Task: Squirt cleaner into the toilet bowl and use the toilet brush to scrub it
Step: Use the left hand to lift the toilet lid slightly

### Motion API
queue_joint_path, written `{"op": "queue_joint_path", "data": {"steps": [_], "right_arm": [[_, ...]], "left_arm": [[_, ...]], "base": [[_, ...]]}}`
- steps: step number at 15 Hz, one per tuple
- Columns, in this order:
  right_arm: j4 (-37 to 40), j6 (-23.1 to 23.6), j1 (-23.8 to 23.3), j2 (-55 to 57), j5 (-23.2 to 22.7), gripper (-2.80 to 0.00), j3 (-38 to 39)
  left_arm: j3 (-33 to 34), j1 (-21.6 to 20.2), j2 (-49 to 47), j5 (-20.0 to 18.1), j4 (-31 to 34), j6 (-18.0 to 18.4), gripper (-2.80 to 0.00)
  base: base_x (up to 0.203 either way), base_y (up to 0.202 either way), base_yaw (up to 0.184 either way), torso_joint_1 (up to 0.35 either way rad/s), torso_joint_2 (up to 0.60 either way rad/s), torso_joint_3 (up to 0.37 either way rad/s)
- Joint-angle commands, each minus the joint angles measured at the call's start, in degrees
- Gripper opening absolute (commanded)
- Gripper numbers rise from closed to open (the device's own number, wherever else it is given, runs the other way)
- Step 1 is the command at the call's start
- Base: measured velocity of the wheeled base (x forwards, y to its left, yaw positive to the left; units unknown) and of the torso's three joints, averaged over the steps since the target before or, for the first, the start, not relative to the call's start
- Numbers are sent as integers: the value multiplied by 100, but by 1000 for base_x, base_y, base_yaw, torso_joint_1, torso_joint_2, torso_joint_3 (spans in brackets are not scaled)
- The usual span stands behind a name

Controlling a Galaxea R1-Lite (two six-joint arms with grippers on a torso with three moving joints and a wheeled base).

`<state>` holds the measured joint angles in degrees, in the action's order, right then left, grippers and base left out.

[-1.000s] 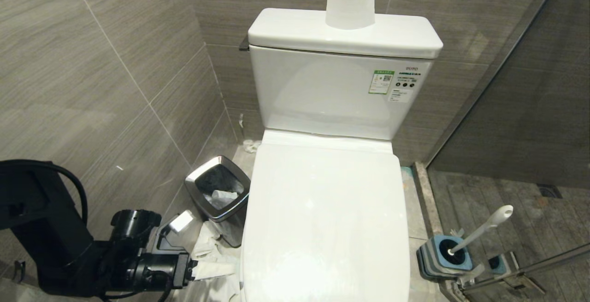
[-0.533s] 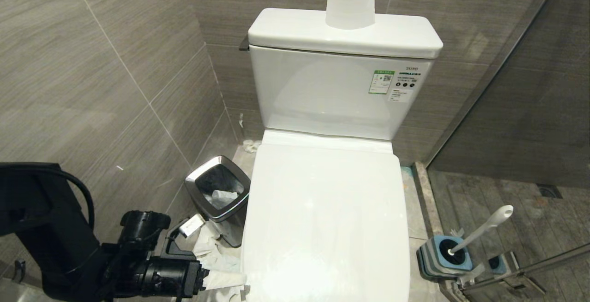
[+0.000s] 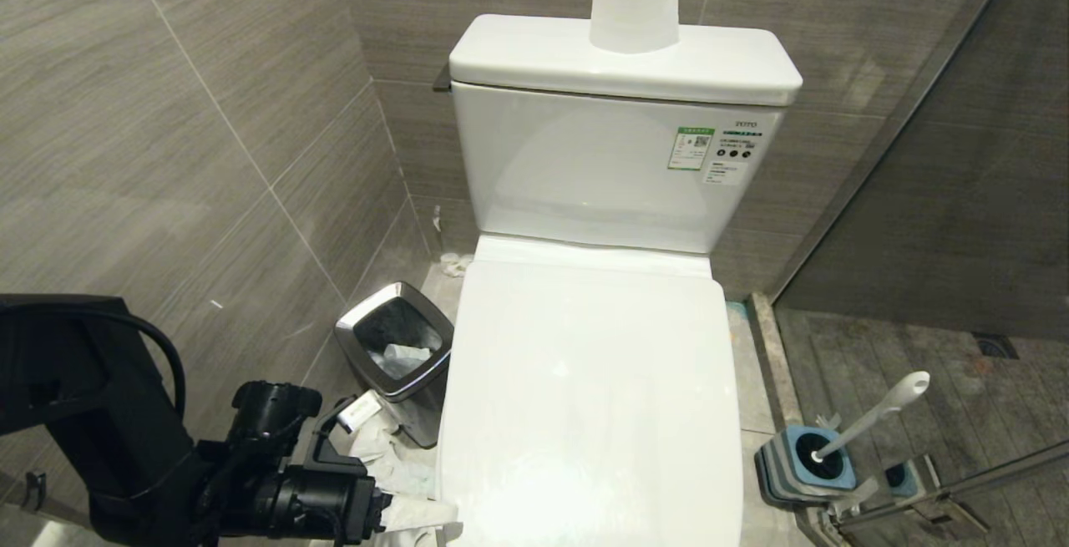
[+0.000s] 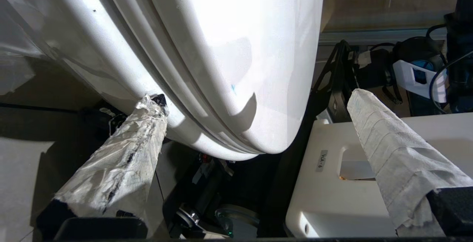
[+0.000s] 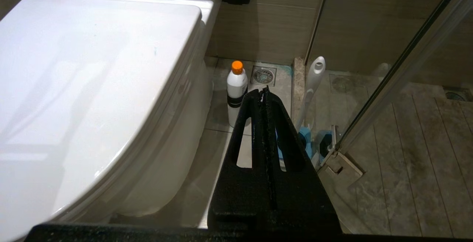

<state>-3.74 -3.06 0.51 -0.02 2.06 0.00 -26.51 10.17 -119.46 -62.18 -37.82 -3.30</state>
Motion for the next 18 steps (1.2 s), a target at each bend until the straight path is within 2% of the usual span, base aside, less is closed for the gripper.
{"op": "queue_joint_path", "data": {"steps": [1,6,18], "right_arm": [[-4,-2,2,2,-4,-280,141],[-9,-2,2,2,5,-280,141],[-4,-2,2,2,5,-280,141]], "left_arm": [[-3,78,-16,183,-16,45,0],[-38,230,1,590,-7,120,0],[151,552,198,582,11,188,0]], "base": [[0,0,0,0,0,0],[0,0,0,0,0,0],[0,0,0,0,0,0]]}}
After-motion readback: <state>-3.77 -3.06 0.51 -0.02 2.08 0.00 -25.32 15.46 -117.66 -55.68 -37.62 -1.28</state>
